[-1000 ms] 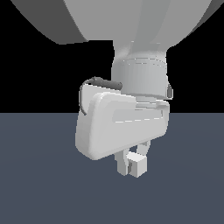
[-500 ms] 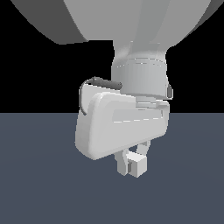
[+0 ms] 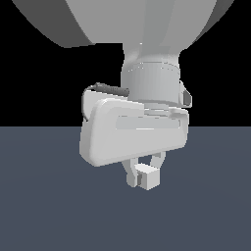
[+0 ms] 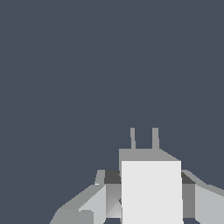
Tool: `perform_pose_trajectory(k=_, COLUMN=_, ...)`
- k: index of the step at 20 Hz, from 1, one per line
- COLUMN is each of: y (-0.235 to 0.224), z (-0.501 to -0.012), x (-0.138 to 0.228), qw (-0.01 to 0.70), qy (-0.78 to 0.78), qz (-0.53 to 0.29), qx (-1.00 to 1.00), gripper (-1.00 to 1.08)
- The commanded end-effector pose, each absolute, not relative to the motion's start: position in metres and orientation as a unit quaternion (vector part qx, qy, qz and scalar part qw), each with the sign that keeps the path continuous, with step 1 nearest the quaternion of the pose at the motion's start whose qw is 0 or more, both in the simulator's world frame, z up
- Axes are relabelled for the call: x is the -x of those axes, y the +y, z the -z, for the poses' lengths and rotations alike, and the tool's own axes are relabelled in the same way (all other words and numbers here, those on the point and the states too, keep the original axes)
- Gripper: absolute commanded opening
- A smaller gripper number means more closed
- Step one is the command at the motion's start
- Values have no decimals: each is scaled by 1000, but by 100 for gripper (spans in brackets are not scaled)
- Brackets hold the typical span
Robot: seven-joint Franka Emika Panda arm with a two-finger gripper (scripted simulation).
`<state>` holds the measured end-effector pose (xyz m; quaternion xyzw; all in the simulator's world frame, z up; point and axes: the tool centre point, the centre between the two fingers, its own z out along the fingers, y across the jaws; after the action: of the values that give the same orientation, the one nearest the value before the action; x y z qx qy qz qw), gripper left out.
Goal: Plug the charger into the wall socket.
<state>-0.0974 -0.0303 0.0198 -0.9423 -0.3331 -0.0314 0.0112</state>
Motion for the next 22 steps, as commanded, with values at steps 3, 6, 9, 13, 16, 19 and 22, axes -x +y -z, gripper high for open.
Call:
perform_pose_trajectory(k=3, y=-26, z=-27, x=89, qw=10, qy=-294, qz=32, qx=955, gripper=-100)
perform_pose_trajectory(k=6, y=-23, z=-33, x=82, qw=9, qy=-260, qz=33, qx=965, gripper=-100)
perform_pose_trajectory(k=9, y=-20, z=-40, x=74, qw=8, qy=-221, qz=33, qx=975, gripper=-100)
perform_pose_trajectory(k=13, y=-17, z=-49, x=63, qw=7, qy=-170, qz=34, qx=985, gripper=-100)
perform_pose_trajectory(k=16, y=-16, z=-55, x=55, qw=5, qy=-131, qz=34, qx=991, gripper=-100)
perform_pose_trajectory(k=19, y=-16, z=-62, x=47, qw=4, qy=-92, qz=34, qx=995, gripper=-100)
perform_pose_trajectory(k=22, y=-16, z=-69, x=38, qw=3, qy=-53, qz=35, qx=998, gripper=-100)
